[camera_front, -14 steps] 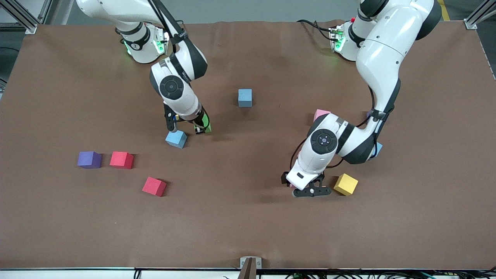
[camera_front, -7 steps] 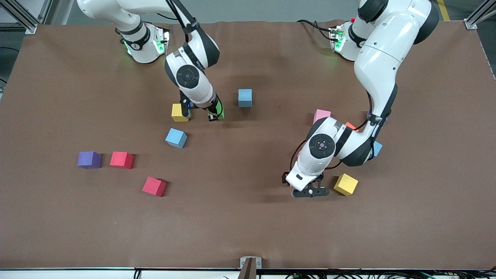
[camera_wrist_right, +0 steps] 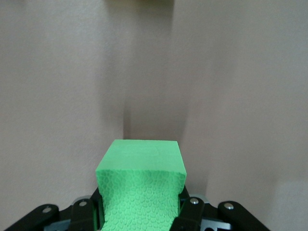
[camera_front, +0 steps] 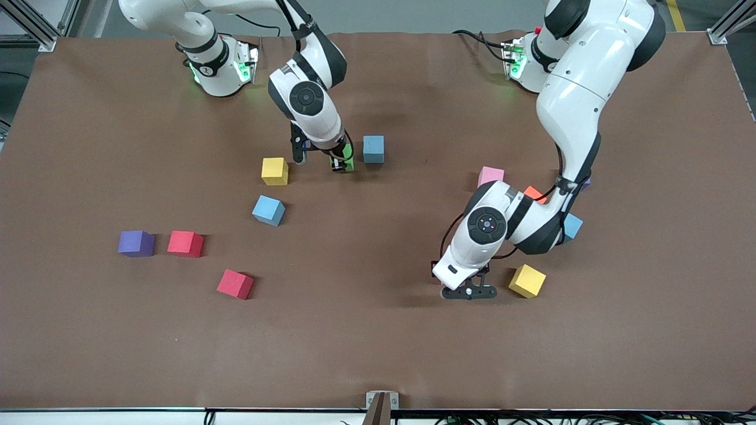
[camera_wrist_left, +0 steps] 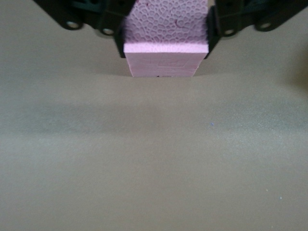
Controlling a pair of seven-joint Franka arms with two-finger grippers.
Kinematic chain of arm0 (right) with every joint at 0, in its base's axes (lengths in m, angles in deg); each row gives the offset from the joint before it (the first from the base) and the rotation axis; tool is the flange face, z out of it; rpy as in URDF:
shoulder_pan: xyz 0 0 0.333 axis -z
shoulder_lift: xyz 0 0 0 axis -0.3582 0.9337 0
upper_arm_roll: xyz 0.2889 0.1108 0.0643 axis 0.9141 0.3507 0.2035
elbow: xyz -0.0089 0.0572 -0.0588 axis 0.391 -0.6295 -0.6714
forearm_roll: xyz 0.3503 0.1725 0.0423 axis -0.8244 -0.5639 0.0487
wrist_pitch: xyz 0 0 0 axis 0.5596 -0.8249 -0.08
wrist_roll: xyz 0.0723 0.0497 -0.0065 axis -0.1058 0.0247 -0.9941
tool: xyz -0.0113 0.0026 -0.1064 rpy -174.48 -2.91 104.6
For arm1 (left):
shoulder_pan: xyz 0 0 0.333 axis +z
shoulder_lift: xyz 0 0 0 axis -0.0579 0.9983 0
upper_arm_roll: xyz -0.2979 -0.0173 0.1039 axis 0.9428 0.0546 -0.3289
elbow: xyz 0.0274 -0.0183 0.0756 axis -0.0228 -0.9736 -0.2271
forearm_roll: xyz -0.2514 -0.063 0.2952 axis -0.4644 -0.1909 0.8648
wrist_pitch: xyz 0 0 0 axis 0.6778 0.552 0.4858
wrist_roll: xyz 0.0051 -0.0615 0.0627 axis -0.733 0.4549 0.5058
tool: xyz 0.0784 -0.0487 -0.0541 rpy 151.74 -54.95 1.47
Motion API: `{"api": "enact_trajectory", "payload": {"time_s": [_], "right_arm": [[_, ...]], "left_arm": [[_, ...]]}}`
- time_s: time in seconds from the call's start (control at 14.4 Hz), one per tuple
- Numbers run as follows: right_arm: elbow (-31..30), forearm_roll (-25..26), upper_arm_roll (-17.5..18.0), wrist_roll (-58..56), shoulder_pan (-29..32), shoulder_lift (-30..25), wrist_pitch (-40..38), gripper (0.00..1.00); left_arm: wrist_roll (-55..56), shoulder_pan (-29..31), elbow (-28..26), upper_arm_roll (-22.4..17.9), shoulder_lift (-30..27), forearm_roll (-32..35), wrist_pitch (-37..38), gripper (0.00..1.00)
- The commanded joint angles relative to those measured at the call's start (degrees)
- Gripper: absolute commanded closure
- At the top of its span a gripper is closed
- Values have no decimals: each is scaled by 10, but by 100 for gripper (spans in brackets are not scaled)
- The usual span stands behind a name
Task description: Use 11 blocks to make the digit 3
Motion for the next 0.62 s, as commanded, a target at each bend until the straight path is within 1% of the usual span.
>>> {"api": "enact_trajectory", "payload": {"time_s": [0.0,0.07,0.21,0.28,0.35,0.56], "right_arm": [[-22,-10,-1,16,-4,-9,20,100],[-24,-10,-1,37,-5,-7,36,100],[-50,-11,-1,58,-14,-6,107,100],[-62,-11,-1,71,-21,-5,132,100],[-62,-11,-1,74,-27,-5,132,100],[-63,-10,-1,74,-31,-3,128,100]], "left_arm": [[37,-5,9,2,-13,-9,33,73],[66,-6,9,3,-23,-8,43,73],[113,-7,7,5,-43,-8,69,73],[130,-3,3,17,-55,-8,86,73],[149,1,-8,27,-66,-8,98,74],[261,-7,-61,31,-110,-7,104,75]]}}
